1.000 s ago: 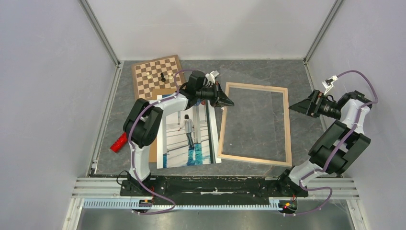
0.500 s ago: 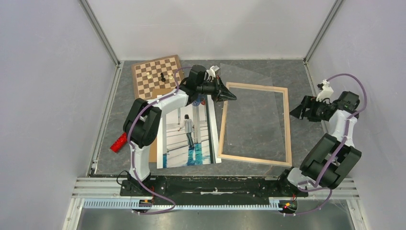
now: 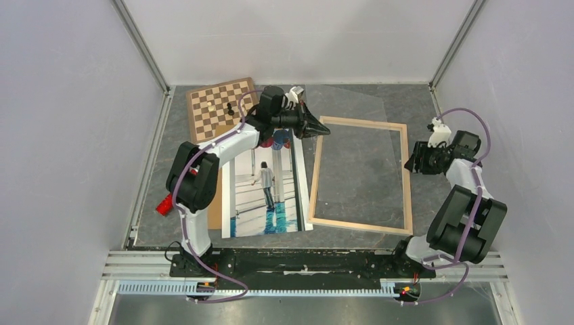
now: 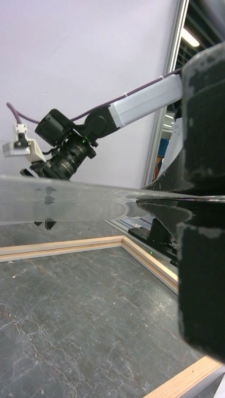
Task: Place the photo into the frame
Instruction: Place the photo frame item in the photo frame, then move the photo frame to the center of the board.
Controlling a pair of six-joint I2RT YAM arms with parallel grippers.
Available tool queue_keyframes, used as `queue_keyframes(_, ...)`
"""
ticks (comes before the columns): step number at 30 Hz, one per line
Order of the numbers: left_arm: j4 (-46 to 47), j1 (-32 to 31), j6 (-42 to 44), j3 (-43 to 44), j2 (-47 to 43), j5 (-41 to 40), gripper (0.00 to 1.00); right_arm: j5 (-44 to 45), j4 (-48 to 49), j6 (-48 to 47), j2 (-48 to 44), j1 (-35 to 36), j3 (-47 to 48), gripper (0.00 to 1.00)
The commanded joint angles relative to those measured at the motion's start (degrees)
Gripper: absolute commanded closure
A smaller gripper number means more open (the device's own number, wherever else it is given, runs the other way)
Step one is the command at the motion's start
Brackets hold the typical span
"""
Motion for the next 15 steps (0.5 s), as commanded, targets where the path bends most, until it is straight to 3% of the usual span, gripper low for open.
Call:
queue_keyframes(1, -0.57, 0.95, 1.96, 0.73, -4.58, 1.83, 0.98, 3.58, 5.71, 1.08, 2.67, 1.07, -0.87, 0.48)
queue_keyframes(15, -1.51, 1.45, 4.57, 1.26, -2.67, 2.88, 0.98, 4.47, 8.24, 2.25, 10.16, 2.22, -0.61, 0.62)
